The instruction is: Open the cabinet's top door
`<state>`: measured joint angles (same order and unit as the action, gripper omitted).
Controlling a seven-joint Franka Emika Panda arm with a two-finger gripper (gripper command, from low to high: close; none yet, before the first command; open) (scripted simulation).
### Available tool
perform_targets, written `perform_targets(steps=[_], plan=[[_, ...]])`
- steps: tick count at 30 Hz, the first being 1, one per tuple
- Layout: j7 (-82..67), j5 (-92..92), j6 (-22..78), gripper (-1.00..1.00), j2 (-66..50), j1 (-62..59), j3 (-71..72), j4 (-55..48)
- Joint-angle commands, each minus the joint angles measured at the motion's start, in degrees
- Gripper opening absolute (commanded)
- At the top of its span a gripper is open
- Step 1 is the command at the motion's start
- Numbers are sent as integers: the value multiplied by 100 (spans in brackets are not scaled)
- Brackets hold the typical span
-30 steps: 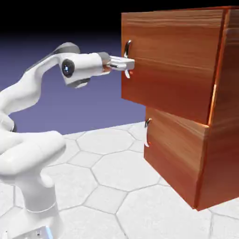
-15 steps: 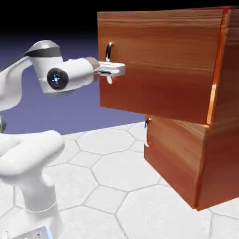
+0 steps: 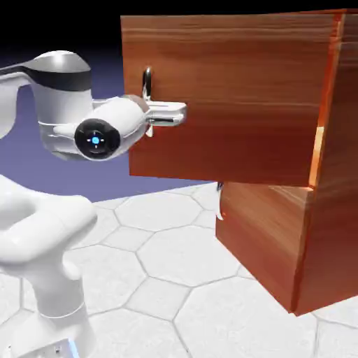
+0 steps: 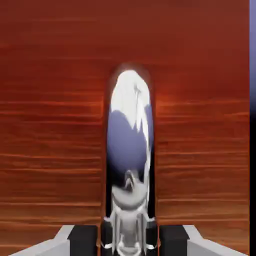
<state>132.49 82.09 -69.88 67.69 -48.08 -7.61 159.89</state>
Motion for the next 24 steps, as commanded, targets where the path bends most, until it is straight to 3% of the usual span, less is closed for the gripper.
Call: perform_targets(steps=[1, 24], plan=[[-115, -176, 148, -100, -208, 44, -152, -112], [-2483, -2659, 3520, -100, -4857, 1842, -2823, -3875]])
